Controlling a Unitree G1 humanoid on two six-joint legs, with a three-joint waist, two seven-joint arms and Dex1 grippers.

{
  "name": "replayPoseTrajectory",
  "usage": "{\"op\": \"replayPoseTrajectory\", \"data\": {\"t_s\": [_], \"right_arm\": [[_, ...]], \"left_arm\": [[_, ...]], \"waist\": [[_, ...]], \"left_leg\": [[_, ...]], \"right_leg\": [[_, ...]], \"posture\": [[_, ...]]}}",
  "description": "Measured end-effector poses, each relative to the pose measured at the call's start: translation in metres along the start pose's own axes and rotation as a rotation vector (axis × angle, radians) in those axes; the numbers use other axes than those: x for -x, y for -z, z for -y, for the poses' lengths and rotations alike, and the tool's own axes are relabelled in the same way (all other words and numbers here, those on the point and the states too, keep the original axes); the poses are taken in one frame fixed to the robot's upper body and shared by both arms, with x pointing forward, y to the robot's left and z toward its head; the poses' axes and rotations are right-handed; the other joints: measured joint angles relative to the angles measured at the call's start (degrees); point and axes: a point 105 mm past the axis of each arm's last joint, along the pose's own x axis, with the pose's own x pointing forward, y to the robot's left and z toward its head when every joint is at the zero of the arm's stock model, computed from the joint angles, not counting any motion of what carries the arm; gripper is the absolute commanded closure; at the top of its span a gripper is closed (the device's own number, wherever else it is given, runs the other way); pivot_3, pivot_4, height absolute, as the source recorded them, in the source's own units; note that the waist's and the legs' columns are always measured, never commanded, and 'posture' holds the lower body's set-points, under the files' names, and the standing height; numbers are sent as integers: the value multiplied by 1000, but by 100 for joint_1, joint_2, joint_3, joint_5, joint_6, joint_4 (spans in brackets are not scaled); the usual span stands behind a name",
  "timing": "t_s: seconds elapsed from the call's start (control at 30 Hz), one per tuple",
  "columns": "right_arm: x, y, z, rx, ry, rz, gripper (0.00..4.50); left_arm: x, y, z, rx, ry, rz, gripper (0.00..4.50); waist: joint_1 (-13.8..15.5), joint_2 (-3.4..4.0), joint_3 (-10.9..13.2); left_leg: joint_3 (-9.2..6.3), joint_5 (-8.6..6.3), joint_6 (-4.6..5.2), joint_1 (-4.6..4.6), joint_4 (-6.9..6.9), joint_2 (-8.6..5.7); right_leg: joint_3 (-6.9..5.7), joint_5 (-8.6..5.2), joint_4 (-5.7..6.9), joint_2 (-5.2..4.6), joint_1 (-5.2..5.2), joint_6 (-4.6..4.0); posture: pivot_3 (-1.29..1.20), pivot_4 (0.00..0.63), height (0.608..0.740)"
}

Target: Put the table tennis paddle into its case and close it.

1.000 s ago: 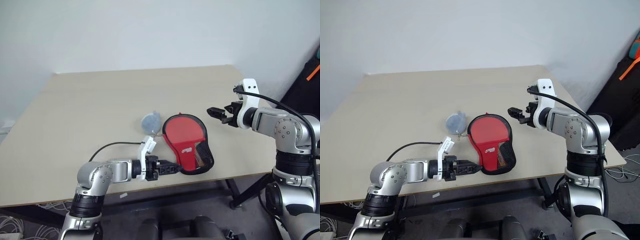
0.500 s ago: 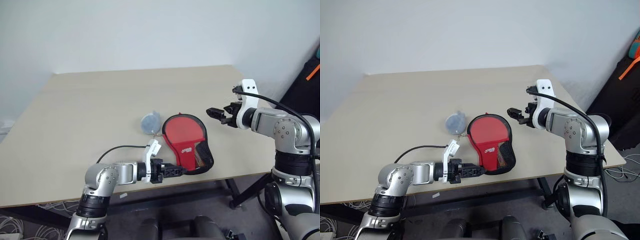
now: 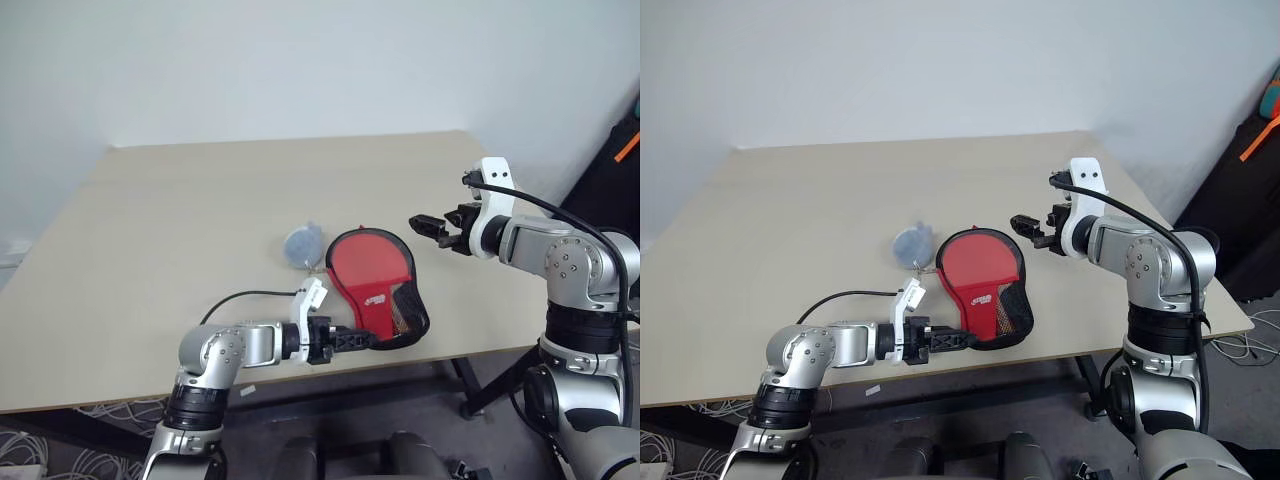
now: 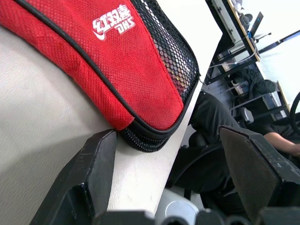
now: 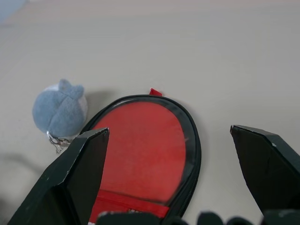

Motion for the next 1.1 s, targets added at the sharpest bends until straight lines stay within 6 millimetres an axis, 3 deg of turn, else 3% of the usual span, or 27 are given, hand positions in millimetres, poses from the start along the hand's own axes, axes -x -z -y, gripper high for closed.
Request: {"op": "replayPoseTrajectory", "data": {"t_s": [0.27, 0.67, 1.1], "right_arm": [[1, 1, 1, -11, 10, -4, 0], [2, 2, 0, -24, 9, 2, 0], [1, 1, -3, -24, 6, 9, 0]], "left_arm": [[-9, -2, 3, 2, -2, -6, 859], [10, 1, -3, -3, -26, -56, 859], [1, 1, 0, 48, -17, -42, 859]], "waist": [[-1, 1, -1], [-46, 3, -2], [-18, 9, -5]], "left_leg": [[-2, 1, 1, 0, 1, -6], [-1, 0, 1, 2, -13, 3], [-3, 0, 1, 2, -8, -3]], "right_leg": [[0, -1, -1, -5, 2, -1], [1, -5, 0, 3, -9, -7], [-1, -7, -4, -3, 0, -10]], "posture": [[0, 0, 740], [0, 0, 740], [0, 0, 740]]}}
